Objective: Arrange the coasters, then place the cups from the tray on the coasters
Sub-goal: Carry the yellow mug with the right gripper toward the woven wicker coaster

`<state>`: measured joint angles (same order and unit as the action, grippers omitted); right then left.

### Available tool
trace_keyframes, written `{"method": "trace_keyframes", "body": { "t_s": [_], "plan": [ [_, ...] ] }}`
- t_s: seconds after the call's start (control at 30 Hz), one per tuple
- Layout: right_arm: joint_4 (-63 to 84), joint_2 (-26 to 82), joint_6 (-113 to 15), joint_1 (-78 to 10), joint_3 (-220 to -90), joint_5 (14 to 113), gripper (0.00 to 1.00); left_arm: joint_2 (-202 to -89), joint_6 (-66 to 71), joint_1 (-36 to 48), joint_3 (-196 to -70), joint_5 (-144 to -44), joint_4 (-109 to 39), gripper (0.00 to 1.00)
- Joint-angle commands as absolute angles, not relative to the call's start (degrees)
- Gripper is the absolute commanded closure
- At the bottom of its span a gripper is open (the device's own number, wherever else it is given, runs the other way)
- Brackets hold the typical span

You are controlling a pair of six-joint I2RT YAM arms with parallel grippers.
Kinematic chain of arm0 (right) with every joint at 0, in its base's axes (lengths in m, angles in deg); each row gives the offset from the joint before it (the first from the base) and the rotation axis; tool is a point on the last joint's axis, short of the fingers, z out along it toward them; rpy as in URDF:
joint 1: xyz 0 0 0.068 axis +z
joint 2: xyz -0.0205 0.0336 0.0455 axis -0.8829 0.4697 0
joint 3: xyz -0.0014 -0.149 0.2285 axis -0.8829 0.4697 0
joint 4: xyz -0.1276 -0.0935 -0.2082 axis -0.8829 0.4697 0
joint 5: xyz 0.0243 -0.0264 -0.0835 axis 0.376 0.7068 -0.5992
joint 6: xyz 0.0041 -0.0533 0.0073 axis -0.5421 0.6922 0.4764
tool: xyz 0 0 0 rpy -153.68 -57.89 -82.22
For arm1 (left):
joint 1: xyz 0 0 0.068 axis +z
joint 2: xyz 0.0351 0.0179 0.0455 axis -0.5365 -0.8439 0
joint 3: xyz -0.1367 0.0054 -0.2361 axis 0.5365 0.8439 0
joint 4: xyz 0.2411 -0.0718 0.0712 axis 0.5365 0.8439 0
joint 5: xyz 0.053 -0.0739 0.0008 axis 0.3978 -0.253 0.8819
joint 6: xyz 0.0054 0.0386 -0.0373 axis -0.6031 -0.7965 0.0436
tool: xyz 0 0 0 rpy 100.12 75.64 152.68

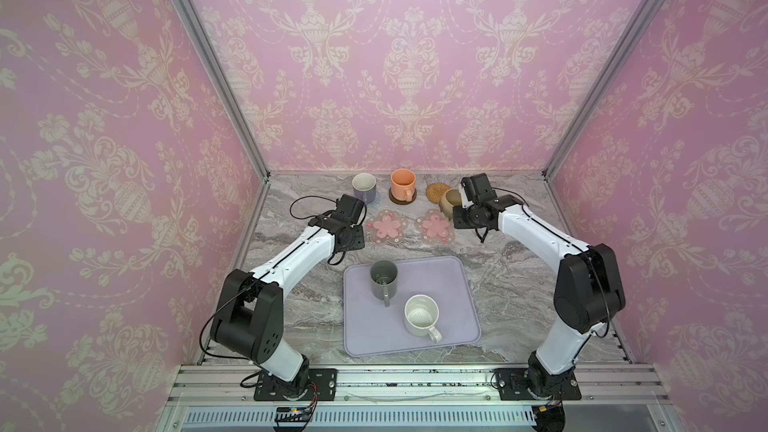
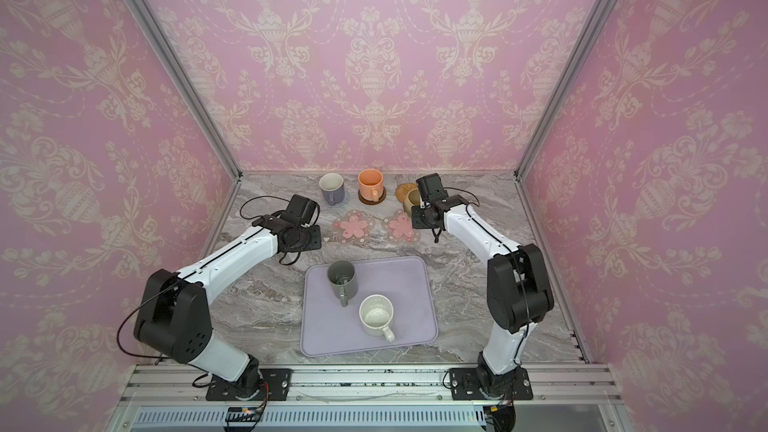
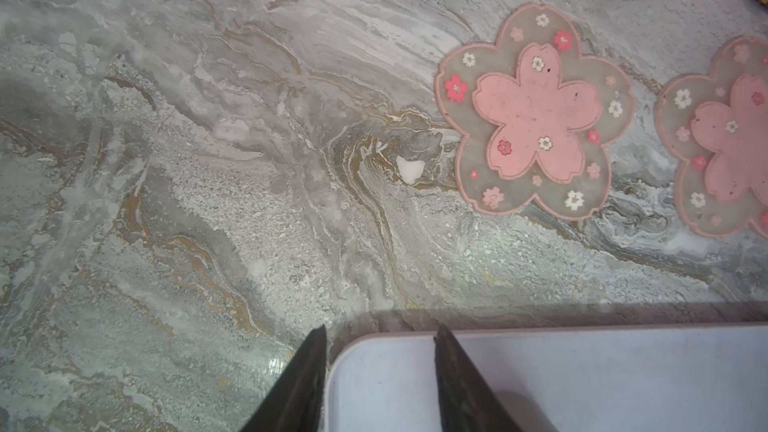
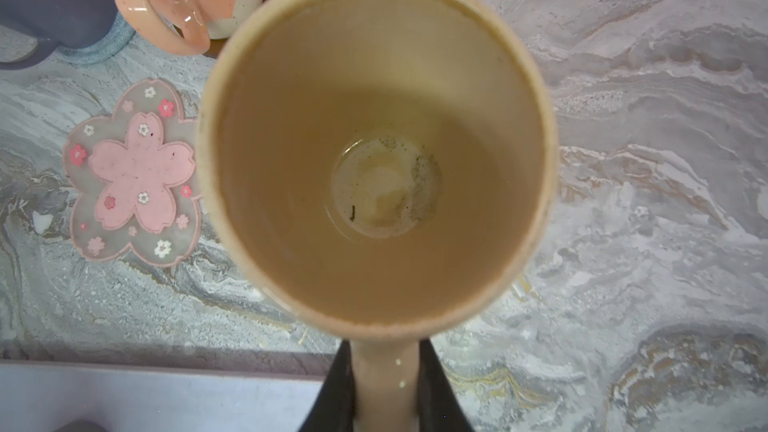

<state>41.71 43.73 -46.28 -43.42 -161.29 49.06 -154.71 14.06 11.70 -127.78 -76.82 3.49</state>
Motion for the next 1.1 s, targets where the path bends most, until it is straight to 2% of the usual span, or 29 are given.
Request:
{"method": "trace_keyframes", "body": {
  "t_s": [0.0, 0.4, 0.8, 1.07],
  "plan": [
    [40.31, 46.26, -45.12, -44.14, -168.36, 48.08, 1.00, -157.12, 11.72, 12.96, -130.59, -78.12, 3.77, 0.54],
    [43.78, 62.09, -43.01, -45.11, -188.50, 46.72, 1.00, -163.59, 10.03, 16.01, -135.39, -79.08, 2.90, 0.55],
    [43.31, 71.36, -41.78, -45.97, -199.93, 44.96, 1.00, -167.57, 9.85, 17.58, -137.20, -80.71, 2.73, 0.55],
    [42.94, 74.59, -42.47, -46.85, -203.08, 44.85, 1.00, -170.52, 9.68, 18.28, -139.45, -81.70, 2.95, 0.55]
  ]
}}
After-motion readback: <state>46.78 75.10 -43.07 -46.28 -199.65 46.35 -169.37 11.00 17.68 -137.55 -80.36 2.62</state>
